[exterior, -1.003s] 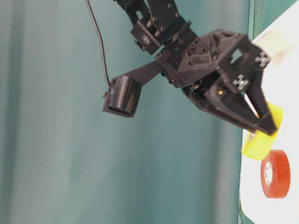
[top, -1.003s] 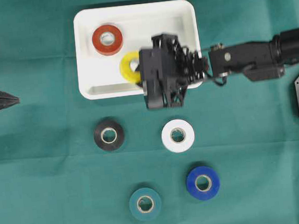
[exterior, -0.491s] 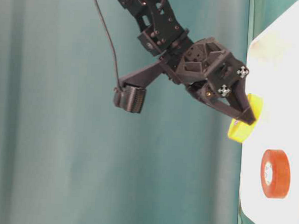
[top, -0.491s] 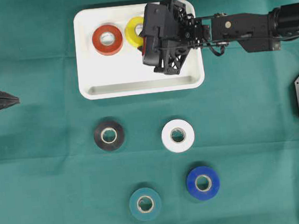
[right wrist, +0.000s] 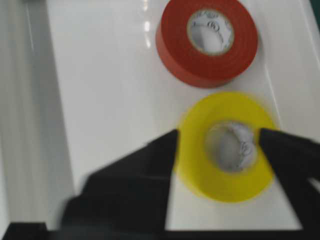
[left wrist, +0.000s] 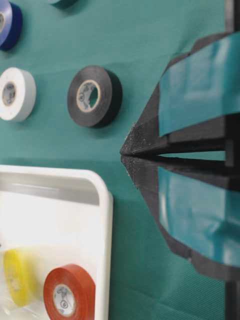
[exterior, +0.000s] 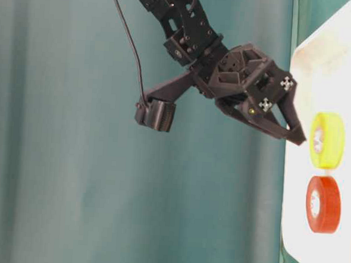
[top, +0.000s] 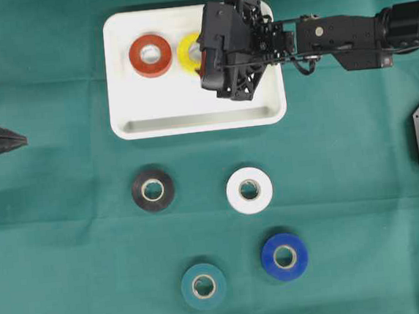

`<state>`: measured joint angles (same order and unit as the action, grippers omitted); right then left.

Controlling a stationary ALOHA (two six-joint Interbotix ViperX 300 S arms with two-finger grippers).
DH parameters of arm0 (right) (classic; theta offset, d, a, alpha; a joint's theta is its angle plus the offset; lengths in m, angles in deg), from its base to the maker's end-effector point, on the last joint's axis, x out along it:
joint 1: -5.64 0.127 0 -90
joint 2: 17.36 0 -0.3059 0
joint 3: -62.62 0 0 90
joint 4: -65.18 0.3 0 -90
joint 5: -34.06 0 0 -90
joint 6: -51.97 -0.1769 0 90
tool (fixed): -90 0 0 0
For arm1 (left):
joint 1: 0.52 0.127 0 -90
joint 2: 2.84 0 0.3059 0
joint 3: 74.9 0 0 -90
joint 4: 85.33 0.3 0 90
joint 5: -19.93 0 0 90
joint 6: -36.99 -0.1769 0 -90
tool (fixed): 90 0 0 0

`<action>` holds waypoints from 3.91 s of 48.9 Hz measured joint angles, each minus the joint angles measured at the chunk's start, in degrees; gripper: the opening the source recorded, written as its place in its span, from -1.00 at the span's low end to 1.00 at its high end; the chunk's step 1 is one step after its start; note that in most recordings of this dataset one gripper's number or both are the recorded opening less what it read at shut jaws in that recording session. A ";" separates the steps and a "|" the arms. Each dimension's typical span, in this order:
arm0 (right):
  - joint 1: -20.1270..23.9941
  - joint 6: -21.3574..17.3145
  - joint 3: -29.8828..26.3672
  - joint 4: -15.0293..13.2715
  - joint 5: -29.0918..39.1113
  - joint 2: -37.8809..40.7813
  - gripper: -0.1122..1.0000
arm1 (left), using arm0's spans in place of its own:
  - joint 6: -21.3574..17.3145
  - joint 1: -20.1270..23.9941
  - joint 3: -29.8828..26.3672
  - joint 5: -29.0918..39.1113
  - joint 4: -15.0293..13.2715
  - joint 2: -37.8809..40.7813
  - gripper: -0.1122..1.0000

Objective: Put the tape into the white case with the right arm.
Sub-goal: 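Lift the yellow roll into the tray beside the red roll, release, then withdraw the right gripper to the right side, then reach the right gripper onto the white tape roll and grasp it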

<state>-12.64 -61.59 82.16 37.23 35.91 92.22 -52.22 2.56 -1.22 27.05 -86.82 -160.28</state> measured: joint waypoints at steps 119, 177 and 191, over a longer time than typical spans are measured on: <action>13.71 -4.83 43.15 0.35 -9.58 -38.23 0.33 | 0.00 -0.09 0.00 0.00 0.00 0.00 -0.79; 28.04 -4.48 36.30 0.00 -9.58 -26.98 0.16 | 0.00 -0.09 0.09 0.00 0.00 0.00 -0.79; 28.21 -4.39 27.69 -1.32 -9.58 -17.31 0.10 | 0.00 0.00 0.09 0.00 0.00 -0.09 -0.79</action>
<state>15.57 -65.98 109.84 35.91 26.33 74.90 -52.22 2.56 -1.13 27.05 -86.82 -160.37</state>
